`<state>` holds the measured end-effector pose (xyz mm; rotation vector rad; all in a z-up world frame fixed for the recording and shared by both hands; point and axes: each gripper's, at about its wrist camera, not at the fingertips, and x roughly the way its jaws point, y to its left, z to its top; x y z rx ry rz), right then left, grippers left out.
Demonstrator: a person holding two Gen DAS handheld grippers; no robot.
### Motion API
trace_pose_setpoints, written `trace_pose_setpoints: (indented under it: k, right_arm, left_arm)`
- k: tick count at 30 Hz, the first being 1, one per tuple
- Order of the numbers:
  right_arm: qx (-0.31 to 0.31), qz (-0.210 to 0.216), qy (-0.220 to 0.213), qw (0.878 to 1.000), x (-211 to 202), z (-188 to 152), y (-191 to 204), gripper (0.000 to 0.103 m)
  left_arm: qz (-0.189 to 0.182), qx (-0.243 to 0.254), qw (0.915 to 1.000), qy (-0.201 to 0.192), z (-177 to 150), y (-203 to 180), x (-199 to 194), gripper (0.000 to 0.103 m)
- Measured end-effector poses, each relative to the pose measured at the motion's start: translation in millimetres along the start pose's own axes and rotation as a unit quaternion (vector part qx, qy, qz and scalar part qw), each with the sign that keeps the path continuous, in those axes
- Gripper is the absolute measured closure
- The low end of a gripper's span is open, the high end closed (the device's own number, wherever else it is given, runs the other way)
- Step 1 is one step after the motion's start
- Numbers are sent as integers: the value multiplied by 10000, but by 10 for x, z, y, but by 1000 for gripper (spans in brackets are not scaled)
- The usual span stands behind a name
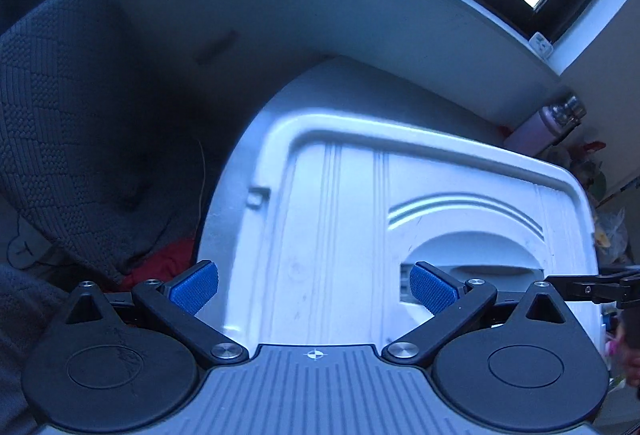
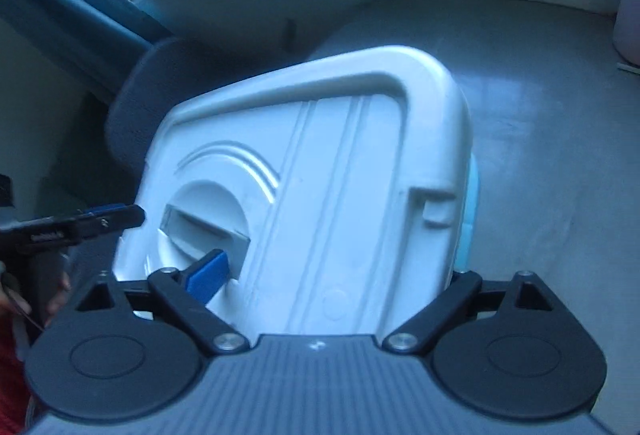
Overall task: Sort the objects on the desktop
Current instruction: 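Lower the white lid onto the teal bin with both tools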
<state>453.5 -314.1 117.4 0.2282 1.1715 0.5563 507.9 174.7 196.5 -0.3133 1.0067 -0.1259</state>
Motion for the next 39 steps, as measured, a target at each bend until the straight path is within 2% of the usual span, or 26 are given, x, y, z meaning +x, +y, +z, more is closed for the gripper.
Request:
trace_pose_setpoints:
  k: [3, 6, 8, 10, 12, 15, 20, 23, 27, 29, 35, 39]
  right_arm:
    - [-13, -341, -19, 9994, -111, -58, -60, 7]
    - [44, -820, -5, 9966, -287, -60, 102, 7]
    - [-51, -976, -86, 9952, -397, -40, 104, 7]
    - [-129, -1101, -137, 9937, -275, 283, 403, 7]
    - [-221, -1205, -186, 9923, -300, 342, 437, 7]
    - [-243, -1327, -267, 9905, 5, 594, 998, 7]
    - [-405, -1524, -330, 9869, 297, 711, 1383, 8]
    - [-544, -1684, -189, 9840, 347, 635, 1484, 12]
    - [-668, -1900, -47, 9795, 363, 551, 1603, 37]
    - [-583, -1885, 64, 9803, 387, 524, 1621, 37]
    - [-391, -1831, 21, 9823, 461, 483, 1613, 40]
    - [-337, -1803, -2, 9830, 480, 461, 1615, 40]
  left_arm:
    - [-43, -55, 10000, 15, 16, 54, 38, 0]
    - [43, -102, 9999, 77, 10, 122, 94, 0]
    - [18, -132, 9998, 111, 3, 148, 111, 0]
    - [10, -109, 9999, 102, -14, 149, 114, 0]
    - [22, -65, 10000, 66, -26, 159, 92, 0]
    - [112, 61, 9999, 9, -30, 149, 27, 0]
    - [402, 315, 9987, 0, -14, 108, -31, 0]
    - [458, 329, 9984, 75, 5, 131, -50, 0]
    - [539, 402, 9976, 157, 28, 145, -66, 0]
    - [615, 481, 9968, 194, 53, 133, -41, 0]
    - [705, 648, 9943, 465, 120, 136, 119, 0]
    - [557, 586, 9955, 500, 162, 132, 184, 0]
